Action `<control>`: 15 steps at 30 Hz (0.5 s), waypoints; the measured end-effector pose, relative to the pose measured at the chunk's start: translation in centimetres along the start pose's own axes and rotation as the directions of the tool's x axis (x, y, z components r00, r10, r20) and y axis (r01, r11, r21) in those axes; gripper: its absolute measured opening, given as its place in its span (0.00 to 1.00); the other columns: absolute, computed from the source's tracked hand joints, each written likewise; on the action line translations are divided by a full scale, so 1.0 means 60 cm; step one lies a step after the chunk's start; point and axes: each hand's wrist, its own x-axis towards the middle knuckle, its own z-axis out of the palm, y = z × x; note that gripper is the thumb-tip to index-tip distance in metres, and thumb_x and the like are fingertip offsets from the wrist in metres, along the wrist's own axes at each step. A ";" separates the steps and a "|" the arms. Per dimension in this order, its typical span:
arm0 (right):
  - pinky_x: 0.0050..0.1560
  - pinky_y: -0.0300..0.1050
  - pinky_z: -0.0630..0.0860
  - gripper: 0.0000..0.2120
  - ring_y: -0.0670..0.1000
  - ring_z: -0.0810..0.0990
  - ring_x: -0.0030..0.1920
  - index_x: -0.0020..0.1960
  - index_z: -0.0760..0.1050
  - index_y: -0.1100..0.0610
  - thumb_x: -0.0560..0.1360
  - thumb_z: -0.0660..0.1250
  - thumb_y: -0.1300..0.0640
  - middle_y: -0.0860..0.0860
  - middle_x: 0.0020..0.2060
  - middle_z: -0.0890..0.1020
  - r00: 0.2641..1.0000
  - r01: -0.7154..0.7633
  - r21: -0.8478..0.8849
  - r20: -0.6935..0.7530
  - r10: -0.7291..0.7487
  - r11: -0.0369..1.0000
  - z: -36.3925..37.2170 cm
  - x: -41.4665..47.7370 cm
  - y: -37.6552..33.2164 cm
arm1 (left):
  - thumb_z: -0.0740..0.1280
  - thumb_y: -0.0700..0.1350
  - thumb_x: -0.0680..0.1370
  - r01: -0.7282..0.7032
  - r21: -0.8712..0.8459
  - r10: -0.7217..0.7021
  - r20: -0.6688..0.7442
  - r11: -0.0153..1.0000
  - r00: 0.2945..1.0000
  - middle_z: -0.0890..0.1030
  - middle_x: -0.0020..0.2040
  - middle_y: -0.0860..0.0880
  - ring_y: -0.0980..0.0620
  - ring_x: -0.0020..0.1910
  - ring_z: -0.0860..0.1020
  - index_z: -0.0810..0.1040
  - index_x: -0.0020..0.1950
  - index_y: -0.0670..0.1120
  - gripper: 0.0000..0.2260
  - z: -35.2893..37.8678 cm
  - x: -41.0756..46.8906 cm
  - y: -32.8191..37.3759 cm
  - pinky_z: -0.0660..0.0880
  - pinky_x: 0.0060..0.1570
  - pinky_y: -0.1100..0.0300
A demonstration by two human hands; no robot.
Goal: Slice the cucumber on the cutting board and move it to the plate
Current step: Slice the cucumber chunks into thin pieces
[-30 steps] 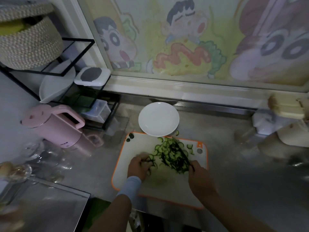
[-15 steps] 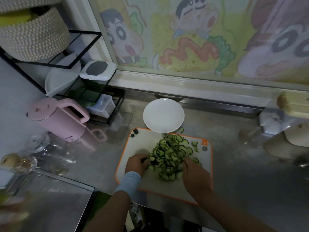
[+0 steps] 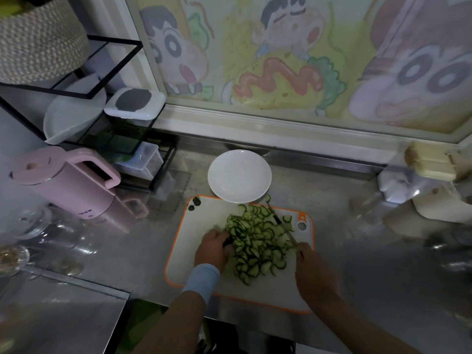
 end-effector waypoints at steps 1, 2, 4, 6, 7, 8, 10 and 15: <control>0.37 0.50 0.75 0.18 0.57 0.79 0.39 0.58 0.69 0.49 0.79 0.44 0.45 0.52 0.42 0.78 0.999 -0.036 -0.011 -0.017 0.036 0.999 -0.001 -0.003 0.009 | 0.59 0.50 0.77 -0.007 0.000 0.007 -0.006 1.000 1.000 0.75 0.59 0.44 0.43 0.60 0.70 0.76 0.63 0.51 0.16 0.000 0.002 -0.002 0.72 0.55 0.54; 0.37 0.51 0.76 0.17 0.57 0.79 0.39 0.59 0.70 0.50 0.79 0.47 0.47 0.53 0.41 0.79 0.998 -0.052 -0.006 -0.029 0.052 0.999 0.003 -0.006 0.016 | 0.58 0.49 0.78 -0.026 0.014 0.026 -0.012 1.000 1.000 0.75 0.60 0.45 0.43 0.61 0.70 0.75 0.63 0.52 0.15 0.001 0.005 -0.005 0.72 0.55 0.53; 0.37 0.52 0.77 0.14 0.58 0.79 0.38 0.59 0.70 0.51 0.79 0.51 0.49 0.54 0.40 0.79 0.997 -0.073 0.030 -0.005 0.073 0.997 0.010 -0.016 0.013 | 0.60 0.50 0.79 -0.078 0.088 0.076 0.019 0.993 0.997 0.73 0.63 0.47 0.45 0.65 0.67 0.72 0.66 0.53 0.15 0.002 0.005 -0.010 0.71 0.57 0.54; 0.37 0.51 0.76 0.10 0.58 0.79 0.39 0.58 0.67 0.50 0.81 0.51 0.50 0.54 0.41 0.79 0.995 -0.093 0.118 0.059 0.086 0.989 0.020 -0.023 -0.001 | 0.60 0.54 0.79 -0.088 0.157 0.085 0.028 0.984 0.996 0.72 0.66 0.48 0.46 0.67 0.65 0.68 0.69 0.53 0.19 0.000 0.001 -0.012 0.69 0.59 0.55; 0.36 0.50 0.76 0.09 0.57 0.79 0.39 0.57 0.66 0.50 0.81 0.50 0.50 0.53 0.40 0.79 0.993 -0.096 0.140 0.085 0.085 0.986 0.025 -0.026 -0.010 | 0.61 0.54 0.78 -0.077 0.165 0.075 0.017 0.983 0.997 0.71 0.67 0.48 0.46 0.67 0.65 0.68 0.70 0.53 0.21 -0.001 -0.002 -0.013 0.68 0.60 0.55; 0.36 0.50 0.76 0.08 0.56 0.79 0.39 0.56 0.65 0.49 0.81 0.50 0.50 0.51 0.39 0.79 0.993 -0.084 0.144 0.089 0.072 0.986 0.030 -0.027 -0.017 | 0.62 0.54 0.77 -0.067 0.167 0.067 0.006 0.984 0.998 0.71 0.67 0.48 0.46 0.67 0.65 0.67 0.70 0.53 0.22 -0.003 -0.004 -0.013 0.67 0.61 0.55; 0.36 0.51 0.76 0.07 0.54 0.79 0.37 0.56 0.65 0.49 0.81 0.51 0.51 0.49 0.37 0.78 0.994 -0.067 0.168 0.102 0.050 0.984 0.034 -0.033 -0.028 | 0.63 0.53 0.74 -0.063 0.185 0.073 -0.052 0.981 0.996 0.74 0.63 0.47 0.44 0.62 0.70 0.70 0.68 0.52 0.22 -0.008 -0.009 -0.011 0.69 0.57 0.52; 0.37 0.54 0.77 0.07 0.54 0.80 0.37 0.53 0.64 0.43 0.80 0.48 0.46 0.48 0.38 0.79 0.995 -0.026 0.225 0.101 0.003 0.974 0.028 -0.027 -0.030 | 0.61 0.47 0.68 -0.200 0.053 0.207 -0.251 0.978 0.946 0.75 0.52 0.45 0.43 0.49 0.73 0.76 0.59 0.46 0.20 -0.015 0.008 0.038 0.73 0.47 0.51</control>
